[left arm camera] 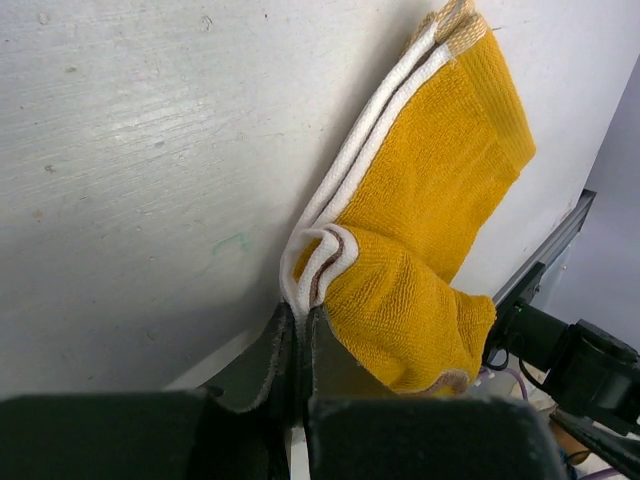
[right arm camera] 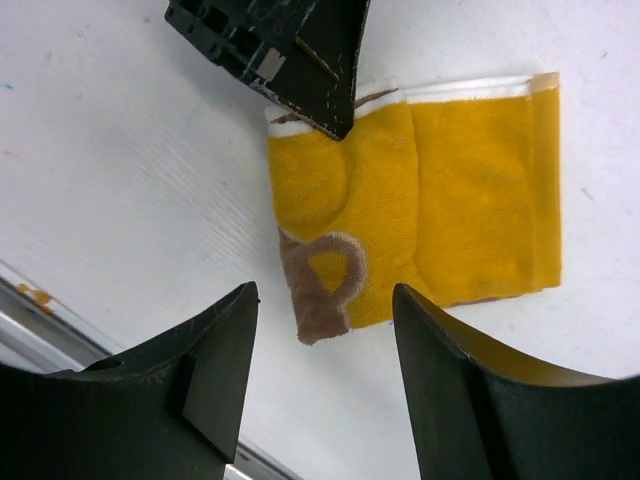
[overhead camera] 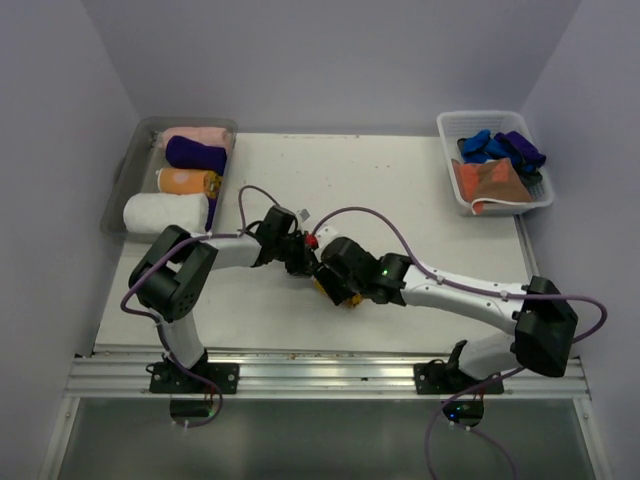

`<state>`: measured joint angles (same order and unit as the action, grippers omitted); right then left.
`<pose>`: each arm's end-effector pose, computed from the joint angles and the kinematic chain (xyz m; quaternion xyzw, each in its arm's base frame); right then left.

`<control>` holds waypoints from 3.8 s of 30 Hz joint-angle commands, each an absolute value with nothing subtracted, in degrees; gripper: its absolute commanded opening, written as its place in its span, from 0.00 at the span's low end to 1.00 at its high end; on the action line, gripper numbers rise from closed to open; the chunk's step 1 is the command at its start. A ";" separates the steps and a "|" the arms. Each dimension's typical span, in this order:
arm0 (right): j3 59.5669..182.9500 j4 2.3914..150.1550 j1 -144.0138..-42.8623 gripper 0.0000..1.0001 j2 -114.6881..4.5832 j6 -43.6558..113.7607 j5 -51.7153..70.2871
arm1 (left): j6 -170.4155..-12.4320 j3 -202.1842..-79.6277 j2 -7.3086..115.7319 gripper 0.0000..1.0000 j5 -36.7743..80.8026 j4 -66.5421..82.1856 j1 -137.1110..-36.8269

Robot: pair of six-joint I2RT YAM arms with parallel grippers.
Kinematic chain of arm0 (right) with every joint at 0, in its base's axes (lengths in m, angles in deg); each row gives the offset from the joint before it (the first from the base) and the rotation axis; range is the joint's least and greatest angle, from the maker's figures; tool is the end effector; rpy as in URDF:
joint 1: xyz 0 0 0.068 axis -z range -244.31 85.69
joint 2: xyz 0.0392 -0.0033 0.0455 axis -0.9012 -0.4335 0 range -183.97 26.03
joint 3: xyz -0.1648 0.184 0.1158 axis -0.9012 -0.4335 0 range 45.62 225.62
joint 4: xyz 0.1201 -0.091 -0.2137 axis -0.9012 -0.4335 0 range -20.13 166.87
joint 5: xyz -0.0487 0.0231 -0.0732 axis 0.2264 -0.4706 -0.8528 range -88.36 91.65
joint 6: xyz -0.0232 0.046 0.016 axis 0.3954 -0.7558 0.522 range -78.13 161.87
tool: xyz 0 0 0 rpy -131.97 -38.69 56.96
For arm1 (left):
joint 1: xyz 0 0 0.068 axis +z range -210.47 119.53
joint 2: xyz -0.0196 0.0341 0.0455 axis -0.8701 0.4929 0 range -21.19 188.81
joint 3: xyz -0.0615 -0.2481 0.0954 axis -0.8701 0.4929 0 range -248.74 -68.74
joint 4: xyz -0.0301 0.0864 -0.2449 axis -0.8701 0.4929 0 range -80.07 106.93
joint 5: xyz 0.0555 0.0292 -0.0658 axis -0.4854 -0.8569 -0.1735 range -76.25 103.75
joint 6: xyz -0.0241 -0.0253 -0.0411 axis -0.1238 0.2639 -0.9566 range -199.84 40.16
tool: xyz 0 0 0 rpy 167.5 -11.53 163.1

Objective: Roll the towels
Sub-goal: Roll the towel

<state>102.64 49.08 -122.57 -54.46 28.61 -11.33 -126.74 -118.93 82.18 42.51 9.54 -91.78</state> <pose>0.1608 0.2450 0.2465 -0.3241 0.8803 0.1061 0.3297 0.2812 -0.1911 0.1265 -0.0460 0.9203 -0.3776 0.0914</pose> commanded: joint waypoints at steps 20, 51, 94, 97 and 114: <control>99.06 58.59 -131.02 0.54 -70.91 32.82 -28.67 | -124.40 -122.44 80.50 0.00 40.74 16.60 -91.67; 89.57 71.77 -103.16 0.00 -64.32 21.83 35.12 | -121.85 -112.51 65.20 0.80 43.11 14.50 -89.65; 101.61 53.84 -138.58 0.66 -65.27 35.19 -36.67 | -129.06 -119.01 77.07 0.00 40.30 16.43 -93.60; 100.91 54.81 -139.11 0.54 -66.95 34.22 -36.94 | -129.24 -118.92 77.16 0.00 40.21 16.61 -93.60; 90.28 67.29 -122.60 0.00 -53.95 26.93 0.10 | -127.04 -118.49 68.11 0.62 36.52 17.05 -92.90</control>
